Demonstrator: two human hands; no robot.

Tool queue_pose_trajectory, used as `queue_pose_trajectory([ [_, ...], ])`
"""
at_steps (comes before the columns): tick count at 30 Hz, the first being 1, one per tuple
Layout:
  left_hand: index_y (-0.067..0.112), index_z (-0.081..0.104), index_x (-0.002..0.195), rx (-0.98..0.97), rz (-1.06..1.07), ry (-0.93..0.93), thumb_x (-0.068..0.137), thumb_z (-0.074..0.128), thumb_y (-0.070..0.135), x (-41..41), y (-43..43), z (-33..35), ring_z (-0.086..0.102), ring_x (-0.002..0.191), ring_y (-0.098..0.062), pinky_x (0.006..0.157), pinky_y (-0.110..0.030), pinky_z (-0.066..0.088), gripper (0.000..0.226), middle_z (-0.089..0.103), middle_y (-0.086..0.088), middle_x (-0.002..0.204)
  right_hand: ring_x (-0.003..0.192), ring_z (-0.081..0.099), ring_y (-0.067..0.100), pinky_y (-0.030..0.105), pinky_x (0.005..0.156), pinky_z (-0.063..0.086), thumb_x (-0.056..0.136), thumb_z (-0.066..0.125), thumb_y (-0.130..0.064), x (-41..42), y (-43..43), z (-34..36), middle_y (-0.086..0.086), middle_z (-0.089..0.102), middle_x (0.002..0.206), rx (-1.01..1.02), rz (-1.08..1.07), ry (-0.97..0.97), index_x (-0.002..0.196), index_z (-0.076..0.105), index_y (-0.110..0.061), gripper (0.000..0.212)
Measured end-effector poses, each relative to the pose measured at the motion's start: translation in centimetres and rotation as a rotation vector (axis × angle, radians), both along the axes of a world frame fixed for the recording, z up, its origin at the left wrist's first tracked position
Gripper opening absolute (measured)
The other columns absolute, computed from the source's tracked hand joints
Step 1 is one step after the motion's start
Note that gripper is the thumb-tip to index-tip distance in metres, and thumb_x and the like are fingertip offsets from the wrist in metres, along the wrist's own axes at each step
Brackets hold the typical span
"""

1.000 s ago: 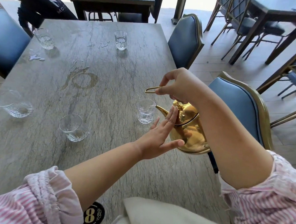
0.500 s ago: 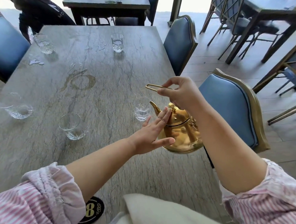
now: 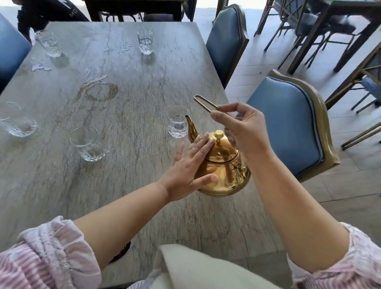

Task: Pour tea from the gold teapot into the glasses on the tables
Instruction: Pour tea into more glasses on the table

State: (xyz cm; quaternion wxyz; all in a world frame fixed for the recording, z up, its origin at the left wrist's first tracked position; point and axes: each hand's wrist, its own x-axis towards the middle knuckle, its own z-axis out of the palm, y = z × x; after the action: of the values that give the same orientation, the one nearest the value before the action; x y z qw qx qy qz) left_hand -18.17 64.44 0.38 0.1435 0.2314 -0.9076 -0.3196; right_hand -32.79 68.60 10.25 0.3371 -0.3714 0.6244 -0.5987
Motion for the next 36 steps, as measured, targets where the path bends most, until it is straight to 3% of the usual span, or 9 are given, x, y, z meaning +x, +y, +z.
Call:
queue_pose_trajectory([
  [5,0.028,-0.004,0.146,-0.008,-0.041,0.005,0.079,0.022,0.075,3.1,1.1,-0.6,-0.016,0.143,-0.005,0.115,-0.038,-0.019,0.086,-0.01,0.009,0.157,0.03,0.042,0.001,0.01,0.035,0.034,0.079,0.076,-0.013,3.6,1.7,-0.2,-0.011,0.055,0.041,0.004,-0.045,-0.037,0.095,0.068,-0.002,0.021],
  [11,0.029,-0.004,0.147,-0.026,-0.178,-0.008,0.078,0.02,0.076,9.9,0.3,-0.3,-0.017,0.143,-0.007,0.113,-0.035,-0.021,0.088,-0.015,0.011,0.155,0.031,0.035,0.004,0.015,0.033,0.03,0.076,0.079,-0.02,10.9,3.2,-0.5,0.002,0.05,0.048,-0.031,-0.182,-0.042,0.087,0.07,-0.013,0.016],
  [20,0.03,-0.004,0.148,-0.071,-0.353,-0.087,0.074,0.018,0.079,21.4,-1.0,0.3,-0.016,0.144,-0.009,0.112,-0.036,-0.023,0.091,-0.017,0.01,0.154,0.028,0.032,0.002,0.014,0.03,0.027,0.079,0.077,-0.013,23.8,4.6,-0.7,-0.009,0.048,0.036,-0.103,-0.4,-0.107,0.08,0.067,-0.013,0.01],
  [36,0.034,-0.001,0.147,0.012,-0.314,-0.042,0.076,0.019,0.078,33.2,-1.0,0.2,-0.015,0.142,-0.001,0.112,-0.034,-0.022,0.086,-0.01,0.011,0.157,0.027,0.034,0.0,0.012,0.03,0.027,0.081,0.074,-0.007,35.1,3.6,-0.6,-0.011,0.051,0.035,-0.1,-0.343,-0.08,0.085,0.065,-0.006,0.01],
])
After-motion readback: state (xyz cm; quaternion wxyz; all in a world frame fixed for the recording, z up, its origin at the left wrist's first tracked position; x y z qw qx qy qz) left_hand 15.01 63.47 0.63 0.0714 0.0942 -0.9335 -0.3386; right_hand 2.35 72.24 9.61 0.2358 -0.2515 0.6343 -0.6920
